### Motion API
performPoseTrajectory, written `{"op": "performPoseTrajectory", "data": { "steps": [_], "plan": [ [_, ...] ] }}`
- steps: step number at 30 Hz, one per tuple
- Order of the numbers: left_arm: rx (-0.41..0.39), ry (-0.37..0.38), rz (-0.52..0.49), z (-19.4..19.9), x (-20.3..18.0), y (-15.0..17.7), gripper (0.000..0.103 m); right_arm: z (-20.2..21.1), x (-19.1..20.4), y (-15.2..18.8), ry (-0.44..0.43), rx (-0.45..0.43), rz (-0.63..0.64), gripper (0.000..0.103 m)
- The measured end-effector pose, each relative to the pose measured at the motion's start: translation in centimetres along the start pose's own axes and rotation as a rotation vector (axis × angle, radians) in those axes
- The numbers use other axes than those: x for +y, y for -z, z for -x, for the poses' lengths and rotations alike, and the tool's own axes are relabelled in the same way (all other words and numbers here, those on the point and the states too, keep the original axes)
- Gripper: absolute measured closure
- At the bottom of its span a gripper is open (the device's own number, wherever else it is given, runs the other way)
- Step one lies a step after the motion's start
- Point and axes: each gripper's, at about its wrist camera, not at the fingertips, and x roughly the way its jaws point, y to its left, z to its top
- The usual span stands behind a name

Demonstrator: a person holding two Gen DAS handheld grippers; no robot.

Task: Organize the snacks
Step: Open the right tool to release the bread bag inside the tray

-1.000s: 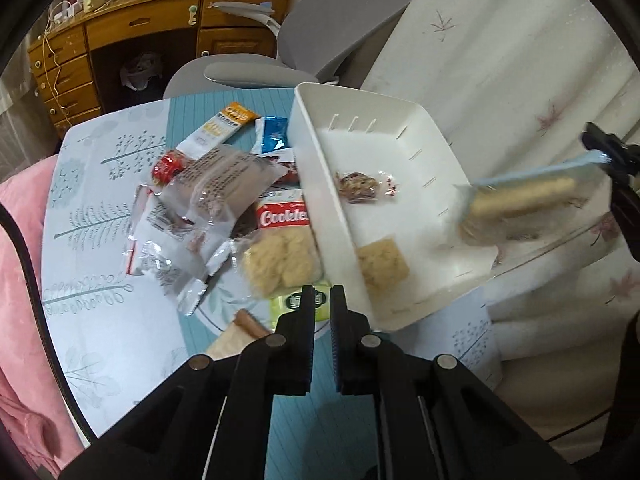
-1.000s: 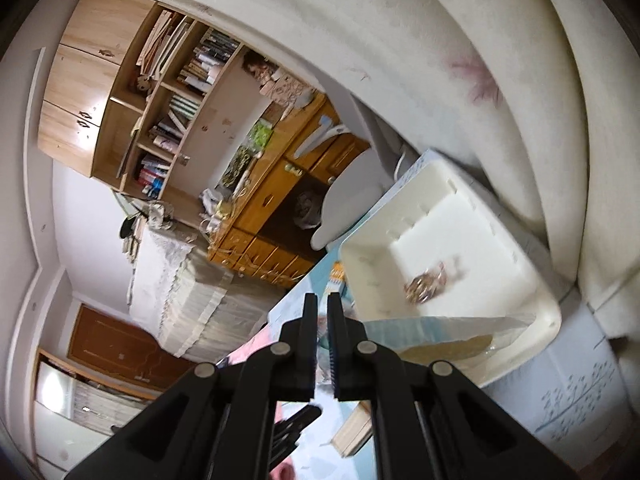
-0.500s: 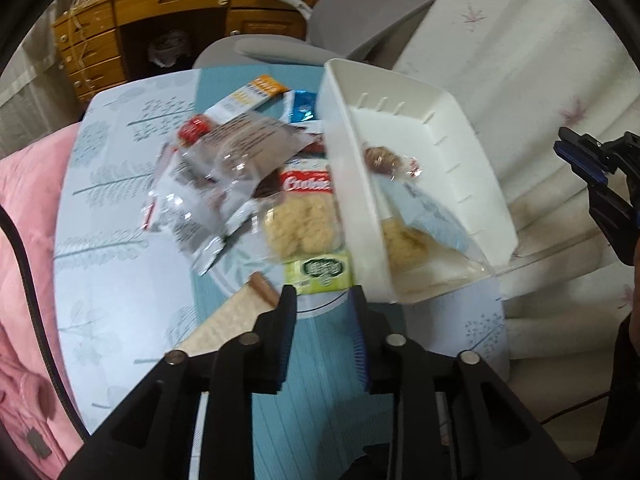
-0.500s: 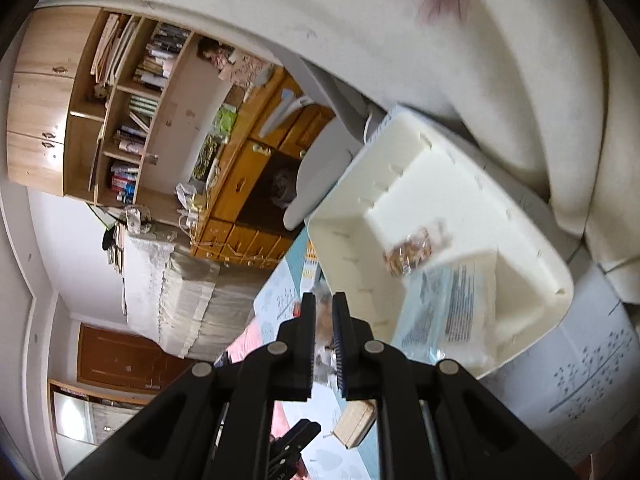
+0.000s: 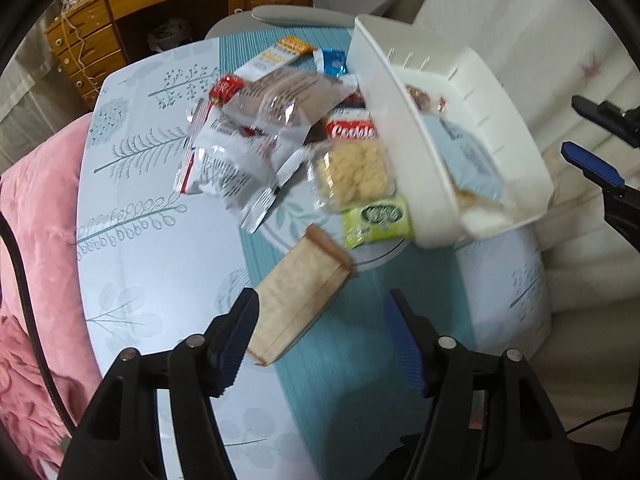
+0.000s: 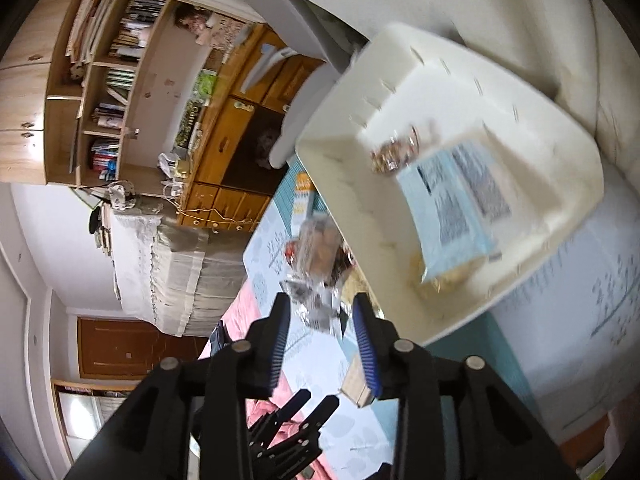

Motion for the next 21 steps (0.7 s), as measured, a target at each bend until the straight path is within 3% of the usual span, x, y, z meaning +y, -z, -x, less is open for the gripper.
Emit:
{"op": "performPoseTrajectory", "data": {
  "steps": [4, 11, 18, 21],
  "plan": [
    [0.028, -0.006, -0.06, -0.7, 1.0, 0.4, 0.021, -1.0, -0.4, 1.7, 0.03, 0.01, -0.068, 0.065],
    [0.085, -0.033, -0.214, -3.2, 1.8, 1.2, 0.02, -3.0, -1.4, 4.6, 0.097, 0.003, -0.217, 0.064],
    [0.084, -0.035, -0.368, -5.9, 1.9, 1.8, 0.02, -5.8, -2.8, 7.1, 0.166, -0.016, -0.381, 0.064],
    [0.085, -0.017, -0.424, -7.1, 2.0, 2.1, 0.02, -6.9, -4.0, 8.2, 0.207, -0.029, -0.477, 0.058]
  ]
}}
